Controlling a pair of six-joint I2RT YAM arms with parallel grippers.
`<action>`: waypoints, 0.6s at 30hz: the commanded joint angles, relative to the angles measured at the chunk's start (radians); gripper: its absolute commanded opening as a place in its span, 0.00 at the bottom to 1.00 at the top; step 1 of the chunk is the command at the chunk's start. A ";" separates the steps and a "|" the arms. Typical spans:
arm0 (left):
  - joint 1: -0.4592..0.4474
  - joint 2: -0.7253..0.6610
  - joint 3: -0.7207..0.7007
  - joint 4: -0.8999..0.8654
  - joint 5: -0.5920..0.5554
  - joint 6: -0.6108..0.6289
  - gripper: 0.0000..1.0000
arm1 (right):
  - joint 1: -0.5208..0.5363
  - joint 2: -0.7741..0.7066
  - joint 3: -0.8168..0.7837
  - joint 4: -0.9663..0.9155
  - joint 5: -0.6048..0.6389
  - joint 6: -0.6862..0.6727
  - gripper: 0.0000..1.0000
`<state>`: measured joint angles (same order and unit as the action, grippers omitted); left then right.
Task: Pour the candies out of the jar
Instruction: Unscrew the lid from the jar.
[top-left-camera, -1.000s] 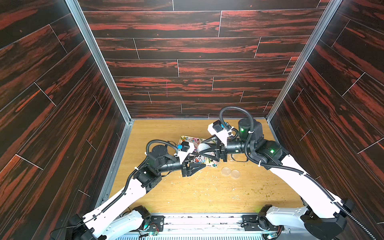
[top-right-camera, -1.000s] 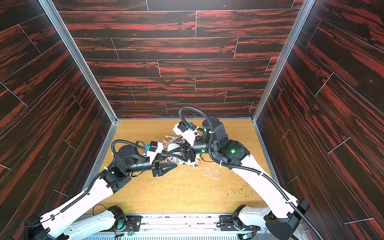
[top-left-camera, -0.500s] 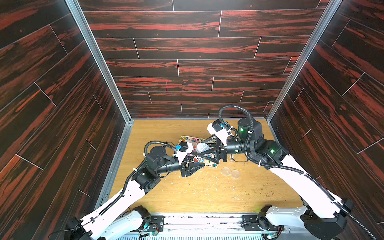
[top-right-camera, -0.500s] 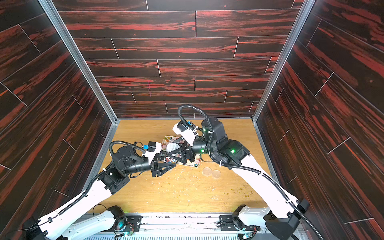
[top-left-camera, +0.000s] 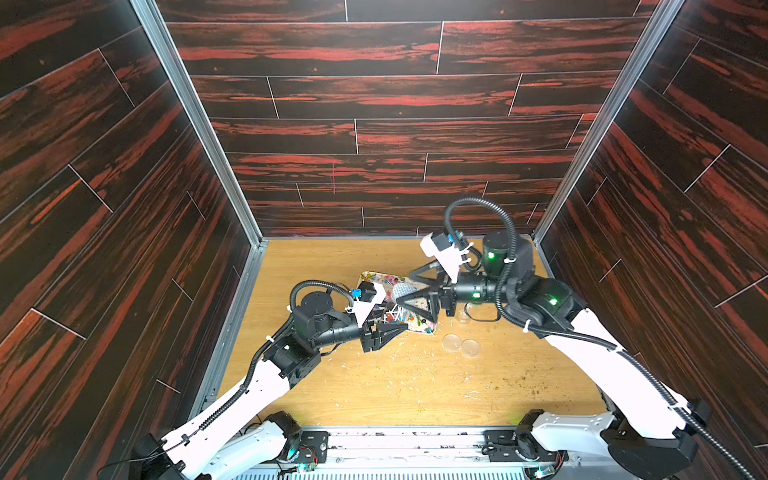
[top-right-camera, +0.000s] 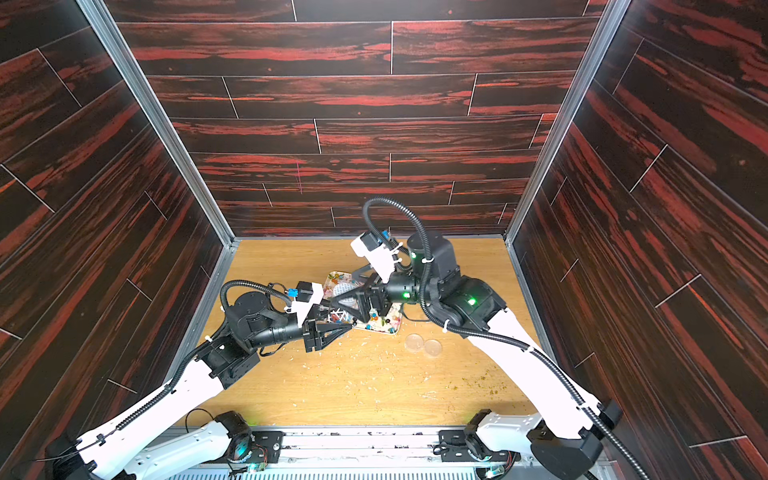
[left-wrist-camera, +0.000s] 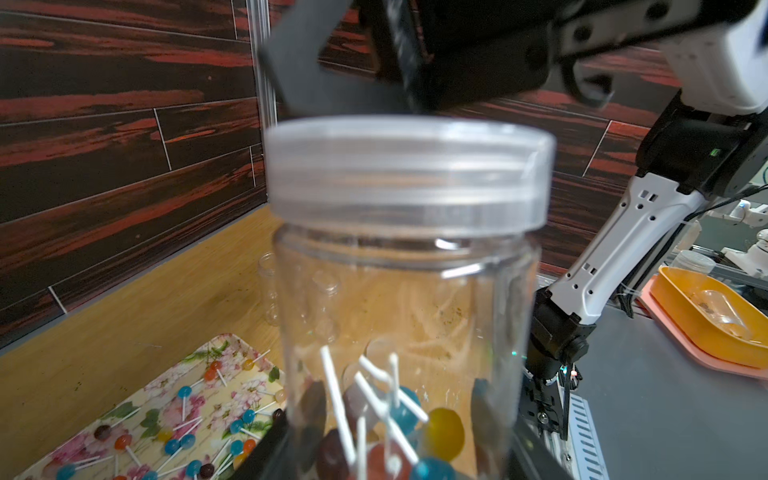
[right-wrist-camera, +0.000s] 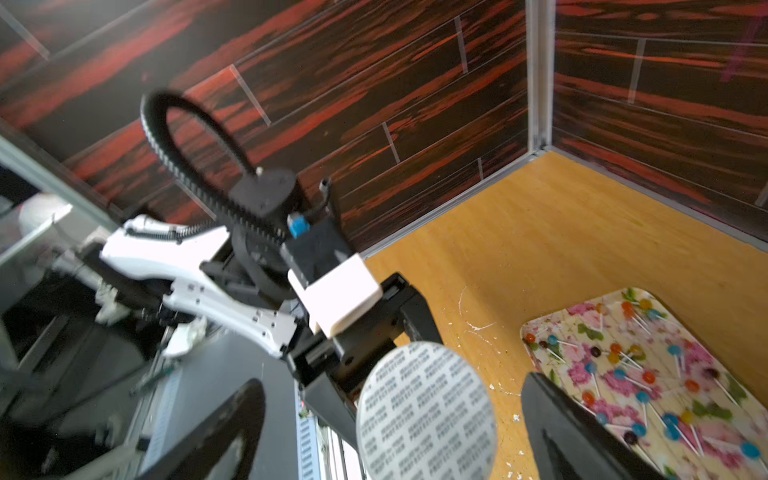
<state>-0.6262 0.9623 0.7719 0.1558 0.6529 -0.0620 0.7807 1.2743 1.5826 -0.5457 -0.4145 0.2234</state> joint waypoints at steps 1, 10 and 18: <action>0.005 0.002 0.016 -0.004 -0.009 0.025 0.42 | 0.016 0.017 0.029 -0.077 0.168 0.152 0.99; 0.005 0.004 0.017 -0.012 -0.016 0.035 0.42 | 0.119 0.028 0.017 -0.122 0.390 0.277 0.93; 0.005 0.000 0.010 -0.013 -0.025 0.036 0.42 | 0.160 0.047 0.018 -0.124 0.437 0.316 0.86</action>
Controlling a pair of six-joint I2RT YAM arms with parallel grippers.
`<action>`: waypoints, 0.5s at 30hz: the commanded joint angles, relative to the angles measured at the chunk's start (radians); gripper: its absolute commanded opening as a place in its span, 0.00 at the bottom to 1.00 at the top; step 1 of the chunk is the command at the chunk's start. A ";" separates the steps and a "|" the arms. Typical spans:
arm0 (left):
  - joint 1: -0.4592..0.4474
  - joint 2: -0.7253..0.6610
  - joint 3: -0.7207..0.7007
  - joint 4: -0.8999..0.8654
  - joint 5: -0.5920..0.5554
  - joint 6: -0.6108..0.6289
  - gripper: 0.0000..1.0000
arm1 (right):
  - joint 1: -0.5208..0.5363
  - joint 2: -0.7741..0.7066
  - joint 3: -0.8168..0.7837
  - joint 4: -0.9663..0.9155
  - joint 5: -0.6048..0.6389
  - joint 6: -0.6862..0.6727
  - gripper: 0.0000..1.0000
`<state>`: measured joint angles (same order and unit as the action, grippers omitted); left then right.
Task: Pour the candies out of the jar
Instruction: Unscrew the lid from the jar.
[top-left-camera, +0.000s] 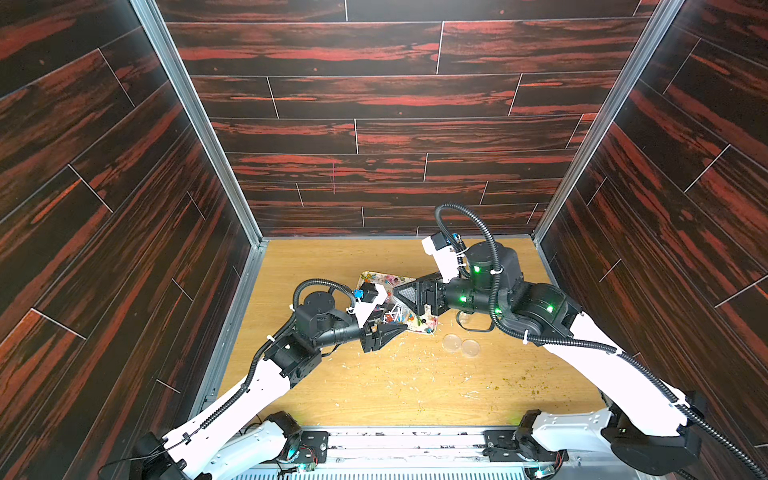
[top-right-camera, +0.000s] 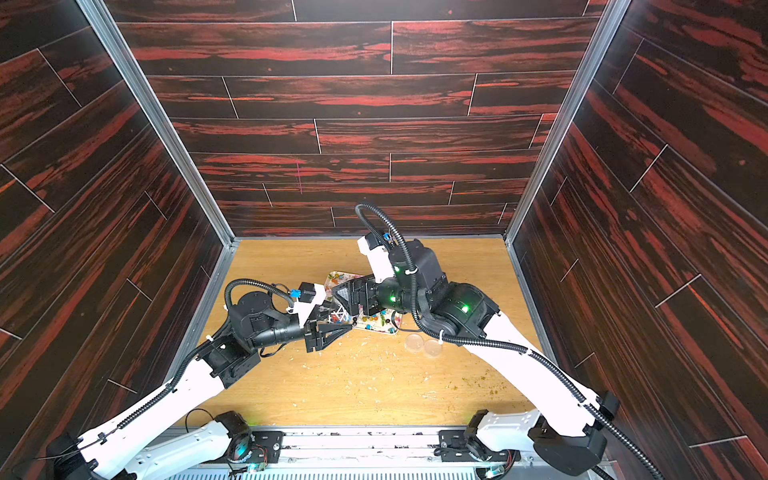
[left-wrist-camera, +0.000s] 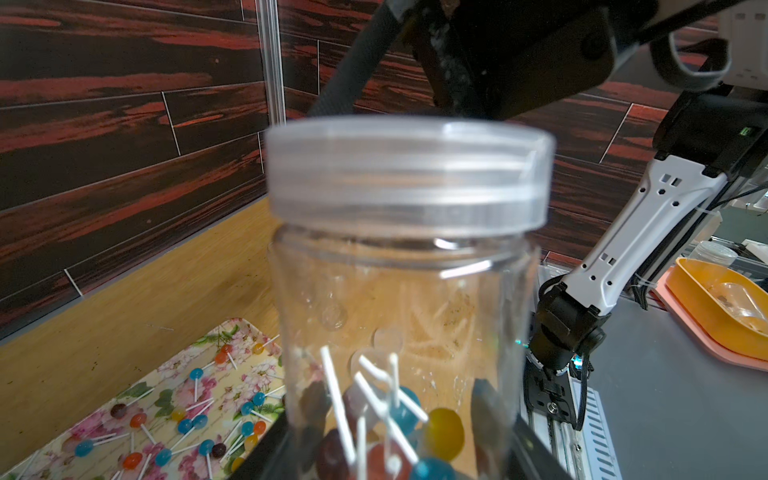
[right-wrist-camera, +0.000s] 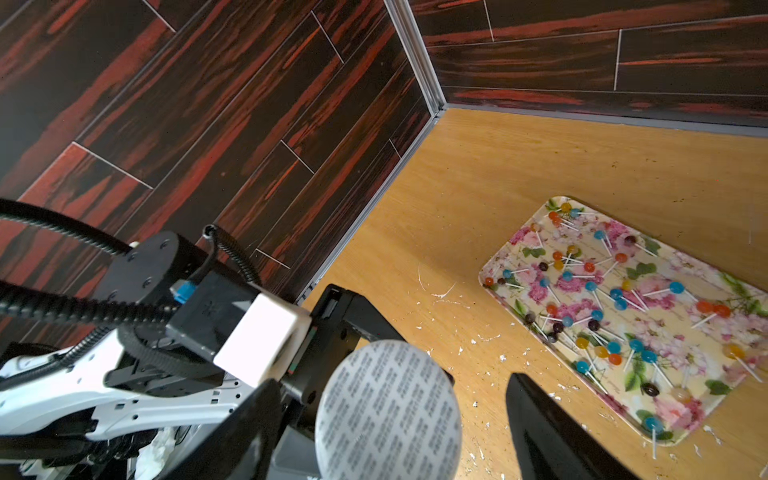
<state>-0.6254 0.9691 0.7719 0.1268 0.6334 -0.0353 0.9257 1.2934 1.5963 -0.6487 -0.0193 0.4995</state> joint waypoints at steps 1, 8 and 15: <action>0.004 -0.007 0.009 0.017 -0.007 0.009 0.42 | 0.019 0.029 0.004 -0.022 0.046 0.040 0.85; 0.004 -0.015 0.002 0.014 -0.013 0.011 0.42 | 0.031 0.044 0.016 -0.035 0.061 0.043 0.77; 0.004 -0.015 -0.002 0.020 -0.015 0.011 0.42 | 0.039 0.047 0.012 -0.039 0.068 0.035 0.60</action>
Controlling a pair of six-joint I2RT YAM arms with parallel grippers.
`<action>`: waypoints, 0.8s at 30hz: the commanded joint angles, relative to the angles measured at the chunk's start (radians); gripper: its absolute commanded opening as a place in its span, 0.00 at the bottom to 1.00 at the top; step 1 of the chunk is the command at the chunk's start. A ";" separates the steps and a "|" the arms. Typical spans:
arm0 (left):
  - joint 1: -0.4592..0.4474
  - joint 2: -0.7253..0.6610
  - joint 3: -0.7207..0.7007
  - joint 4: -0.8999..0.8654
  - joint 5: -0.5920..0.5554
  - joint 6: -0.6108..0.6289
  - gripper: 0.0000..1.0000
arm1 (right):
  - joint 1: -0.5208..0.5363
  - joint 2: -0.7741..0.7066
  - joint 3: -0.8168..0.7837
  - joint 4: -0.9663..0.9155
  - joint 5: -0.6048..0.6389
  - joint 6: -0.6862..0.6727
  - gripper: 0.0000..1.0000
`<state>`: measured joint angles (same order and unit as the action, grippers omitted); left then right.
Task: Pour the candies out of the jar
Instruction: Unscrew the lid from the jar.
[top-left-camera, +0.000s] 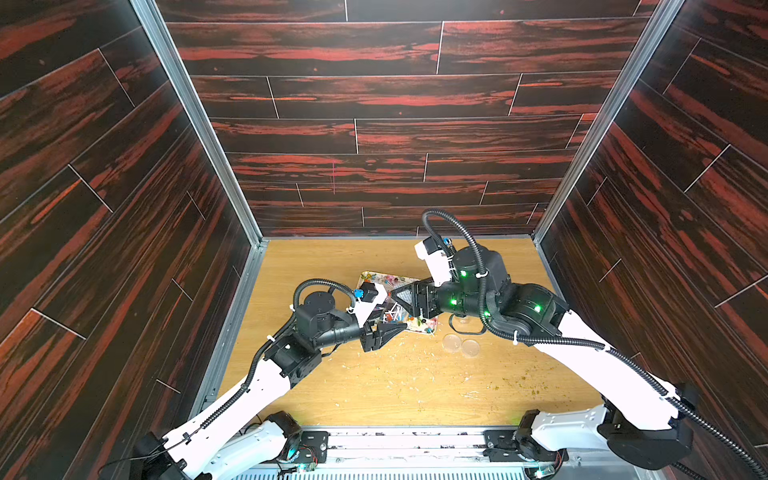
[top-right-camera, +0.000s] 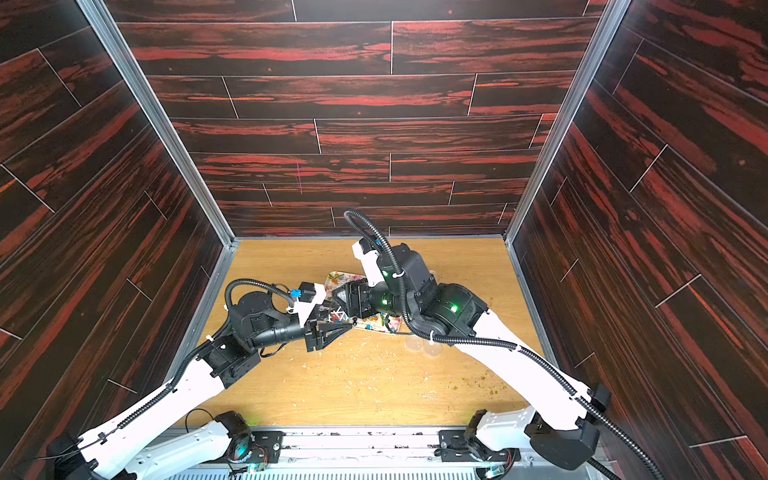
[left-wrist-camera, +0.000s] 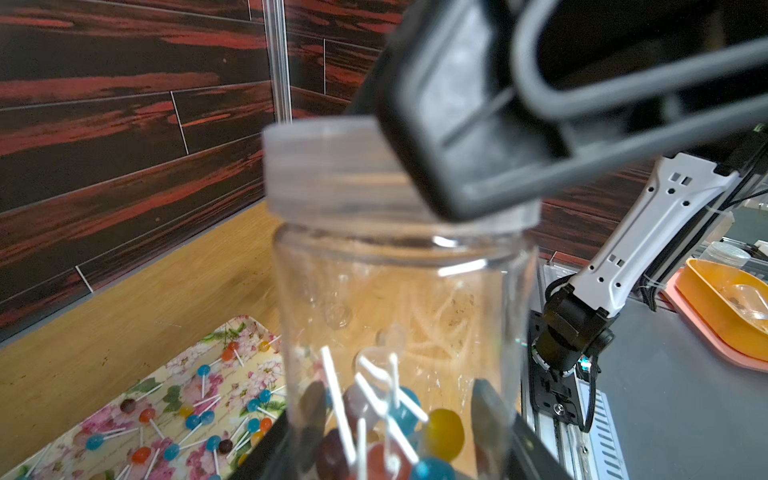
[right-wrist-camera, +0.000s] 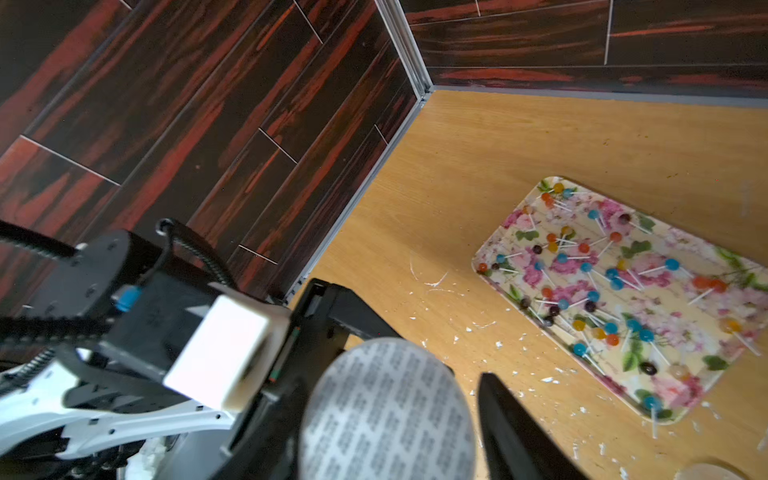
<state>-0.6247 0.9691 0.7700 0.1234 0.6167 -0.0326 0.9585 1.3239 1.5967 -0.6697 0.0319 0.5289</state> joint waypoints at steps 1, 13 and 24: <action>0.003 -0.015 0.000 0.024 0.002 0.008 0.42 | 0.008 0.016 0.011 -0.016 0.017 0.004 0.59; 0.003 -0.018 -0.005 0.032 0.009 0.004 0.42 | 0.011 -0.005 -0.017 0.058 -0.029 -0.146 0.48; 0.004 -0.019 -0.002 0.042 0.023 -0.004 0.42 | -0.062 -0.028 -0.061 0.123 -0.240 -0.376 0.50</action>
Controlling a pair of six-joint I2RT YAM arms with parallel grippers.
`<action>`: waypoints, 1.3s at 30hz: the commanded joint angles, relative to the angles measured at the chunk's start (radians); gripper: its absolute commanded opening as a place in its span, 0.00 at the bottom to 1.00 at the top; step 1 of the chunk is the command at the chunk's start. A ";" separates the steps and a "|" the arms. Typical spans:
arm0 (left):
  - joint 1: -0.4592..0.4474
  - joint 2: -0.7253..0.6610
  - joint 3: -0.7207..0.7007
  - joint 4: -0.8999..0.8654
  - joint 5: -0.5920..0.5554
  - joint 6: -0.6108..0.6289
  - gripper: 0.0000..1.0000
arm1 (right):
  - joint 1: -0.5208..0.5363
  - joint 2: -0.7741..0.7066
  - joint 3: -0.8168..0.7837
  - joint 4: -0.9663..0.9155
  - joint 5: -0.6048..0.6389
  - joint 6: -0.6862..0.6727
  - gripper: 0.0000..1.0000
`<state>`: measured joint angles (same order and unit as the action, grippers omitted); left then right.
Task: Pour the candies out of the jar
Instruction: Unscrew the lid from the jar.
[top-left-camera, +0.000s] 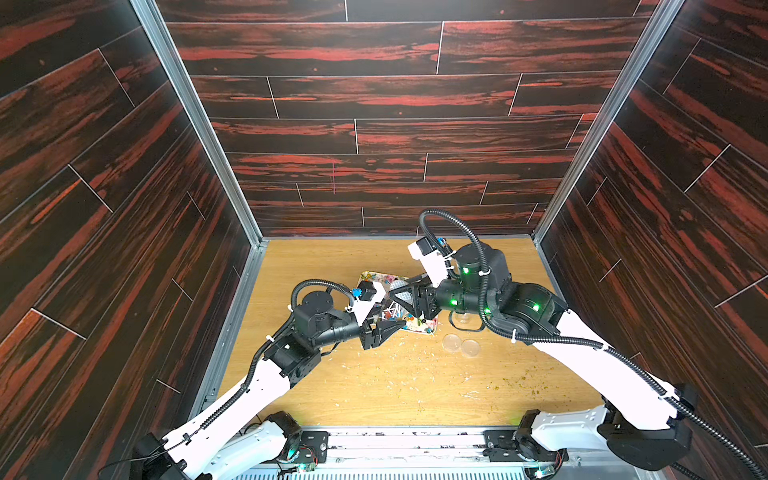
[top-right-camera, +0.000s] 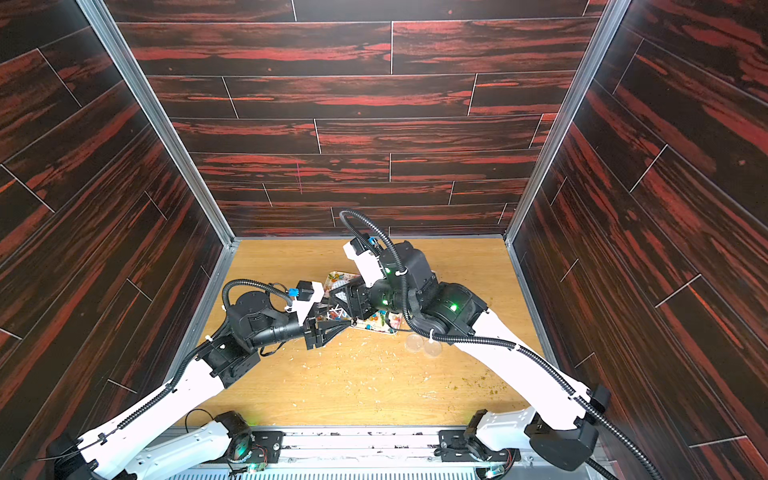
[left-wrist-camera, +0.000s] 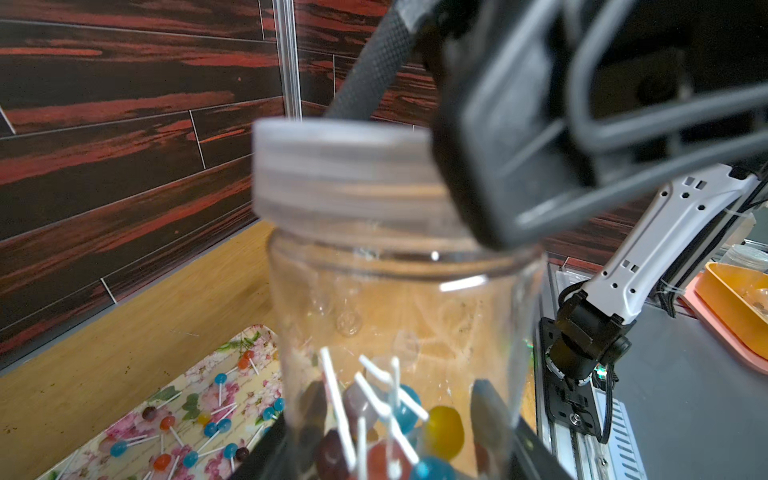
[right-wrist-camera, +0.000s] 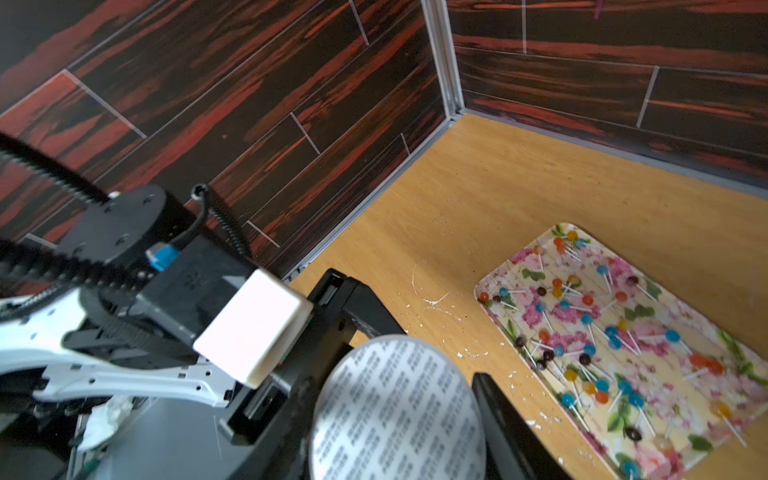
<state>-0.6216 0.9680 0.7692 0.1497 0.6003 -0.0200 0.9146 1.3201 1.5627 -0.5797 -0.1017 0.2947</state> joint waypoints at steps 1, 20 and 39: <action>0.000 -0.018 -0.002 0.016 0.041 -0.018 0.42 | -0.031 -0.028 -0.035 0.041 -0.144 -0.163 0.49; 0.000 -0.035 0.001 0.006 0.049 -0.021 0.42 | -0.137 -0.007 0.007 -0.018 -0.492 -0.514 0.51; 0.000 -0.032 0.002 0.004 0.050 -0.023 0.42 | -0.142 0.039 0.068 -0.074 -0.477 -0.517 0.74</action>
<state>-0.6273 0.9493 0.7685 0.1471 0.6464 -0.0235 0.7723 1.3529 1.6119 -0.6495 -0.5495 -0.1844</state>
